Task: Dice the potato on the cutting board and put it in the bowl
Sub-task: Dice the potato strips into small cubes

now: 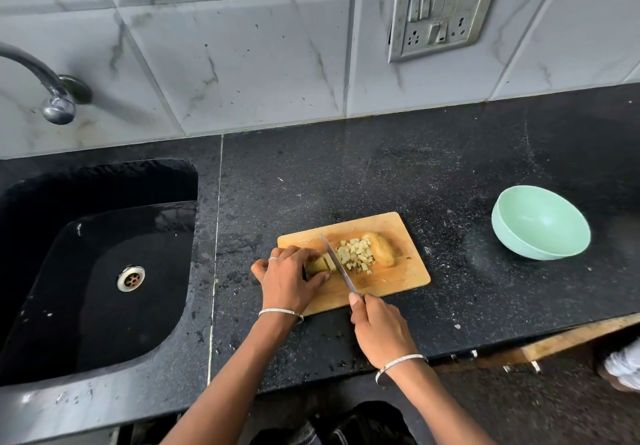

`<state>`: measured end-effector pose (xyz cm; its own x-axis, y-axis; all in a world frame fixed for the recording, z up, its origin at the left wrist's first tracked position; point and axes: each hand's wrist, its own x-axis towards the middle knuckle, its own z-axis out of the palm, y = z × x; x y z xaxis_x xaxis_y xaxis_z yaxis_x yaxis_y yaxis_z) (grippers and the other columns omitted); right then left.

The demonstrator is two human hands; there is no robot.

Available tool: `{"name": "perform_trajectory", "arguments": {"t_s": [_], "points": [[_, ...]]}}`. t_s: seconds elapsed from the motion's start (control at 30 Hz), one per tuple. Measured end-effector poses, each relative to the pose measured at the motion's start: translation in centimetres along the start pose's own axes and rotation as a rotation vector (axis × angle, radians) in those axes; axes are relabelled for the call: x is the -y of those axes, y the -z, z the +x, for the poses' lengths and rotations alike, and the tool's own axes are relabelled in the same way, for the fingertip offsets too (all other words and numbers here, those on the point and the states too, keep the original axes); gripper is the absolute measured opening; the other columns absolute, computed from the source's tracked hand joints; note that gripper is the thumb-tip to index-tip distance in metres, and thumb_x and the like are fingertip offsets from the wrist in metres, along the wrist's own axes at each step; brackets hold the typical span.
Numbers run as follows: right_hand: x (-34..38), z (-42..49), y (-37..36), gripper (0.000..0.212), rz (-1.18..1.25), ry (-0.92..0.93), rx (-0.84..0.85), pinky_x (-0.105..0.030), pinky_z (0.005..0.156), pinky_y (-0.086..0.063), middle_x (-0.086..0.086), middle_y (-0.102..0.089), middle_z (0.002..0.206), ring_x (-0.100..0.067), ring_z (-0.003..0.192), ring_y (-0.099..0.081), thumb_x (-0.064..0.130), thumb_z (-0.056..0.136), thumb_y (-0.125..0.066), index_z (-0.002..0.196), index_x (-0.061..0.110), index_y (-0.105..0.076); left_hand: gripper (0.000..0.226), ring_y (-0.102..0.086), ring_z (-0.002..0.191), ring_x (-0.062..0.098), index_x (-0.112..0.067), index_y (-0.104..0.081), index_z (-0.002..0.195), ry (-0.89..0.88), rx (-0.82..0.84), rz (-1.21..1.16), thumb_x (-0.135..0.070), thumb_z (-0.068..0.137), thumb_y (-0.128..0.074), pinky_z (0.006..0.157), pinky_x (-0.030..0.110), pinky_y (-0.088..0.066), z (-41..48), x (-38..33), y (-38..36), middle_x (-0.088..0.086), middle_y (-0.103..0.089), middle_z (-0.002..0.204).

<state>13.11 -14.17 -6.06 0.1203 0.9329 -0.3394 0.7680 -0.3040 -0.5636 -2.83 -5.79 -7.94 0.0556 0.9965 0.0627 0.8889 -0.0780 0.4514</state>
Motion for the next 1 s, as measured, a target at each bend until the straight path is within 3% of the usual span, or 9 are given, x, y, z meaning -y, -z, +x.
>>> {"name": "perform_trajectory", "arguments": {"t_s": [0.13, 0.27, 0.37, 0.57, 0.83, 1.0], "points": [[-0.2, 0.1, 0.3, 0.045, 0.027, -0.003, -0.018, -0.039, 0.076, -0.045, -0.001, -0.067, 0.090, -0.027, 0.090, -0.061, 0.048, 0.103, -0.025, 0.093, 0.019, -0.058, 0.042, -0.049, 0.100, 0.015, -0.042, -0.066, 0.108, 0.000, 0.010, -0.005, -0.057, 0.069, -0.073, 0.087, 0.044, -0.034, 0.1, 0.0, 0.1, -0.016, -0.061, 0.097], [-0.2, -0.2, 0.7, 0.037, -0.038, -0.001, -0.069, -0.036, 0.066, -0.037, 0.000, -0.059, 0.081, -0.030, 0.089, -0.062, 0.047, 0.103, -0.023, 0.089, 0.022, -0.048, 0.048, -0.047, 0.106, 0.016, -0.042, -0.065, 0.110, -0.017, 0.045, 0.000, -0.059, 0.067, -0.074, 0.089, 0.046, -0.036, 0.3, -0.3, 0.3, -0.014, -0.059, 0.106], [0.1, -0.4, 0.8, 0.033, -0.089, -0.007, -0.078, -0.035, 0.065, -0.036, -0.004, -0.063, 0.088, -0.030, 0.091, -0.063, 0.045, 0.104, -0.024, 0.090, 0.024, -0.045, 0.049, -0.044, 0.111, 0.017, -0.041, -0.065, 0.112, -0.019, 0.086, 0.042, -0.061, 0.068, -0.073, 0.093, 0.043, -0.032, 0.7, -0.9, 0.5, -0.013, -0.054, 0.112], [-0.1, -0.2, 0.2, 0.036, -0.102, 0.009, -0.039, -0.038, 0.068, -0.041, -0.007, -0.066, 0.094, -0.032, 0.092, -0.062, 0.046, 0.103, -0.024, 0.089, 0.022, -0.047, 0.039, -0.042, 0.112, 0.015, -0.042, -0.068, 0.105, -0.029, 0.090, 0.073, -0.059, 0.069, -0.073, 0.085, 0.036, -0.023, 1.4, -1.4, 1.1, -0.015, -0.054, 0.111], [-0.1, -0.1, 0.1, 0.041, -0.135, -0.008, -0.084, -0.039, 0.071, -0.045, -0.007, -0.067, 0.096, -0.032, 0.093, -0.063, 0.046, 0.103, -0.024, 0.096, 0.019, -0.054, 0.037, -0.044, 0.105, 0.017, -0.043, -0.070, 0.104, -0.037, 0.071, 0.047, -0.056, 0.070, -0.072, 0.089, 0.044, -0.037, 1.3, -1.5, 0.7, -0.014, -0.058, 0.105], [-0.3, -0.2, 0.5, 0.040, -0.132, -0.031, -0.093, -0.037, 0.068, -0.043, -0.006, -0.067, 0.096, -0.031, 0.093, -0.064, 0.046, 0.103, -0.025, 0.096, 0.020, -0.054, 0.036, -0.046, 0.105, 0.017, -0.045, -0.068, 0.106, -0.050, 0.072, 0.089, -0.056, 0.072, -0.068, 0.089, 0.043, -0.033, 1.5, -2.0, 0.5, -0.016, -0.058, 0.107]]}}
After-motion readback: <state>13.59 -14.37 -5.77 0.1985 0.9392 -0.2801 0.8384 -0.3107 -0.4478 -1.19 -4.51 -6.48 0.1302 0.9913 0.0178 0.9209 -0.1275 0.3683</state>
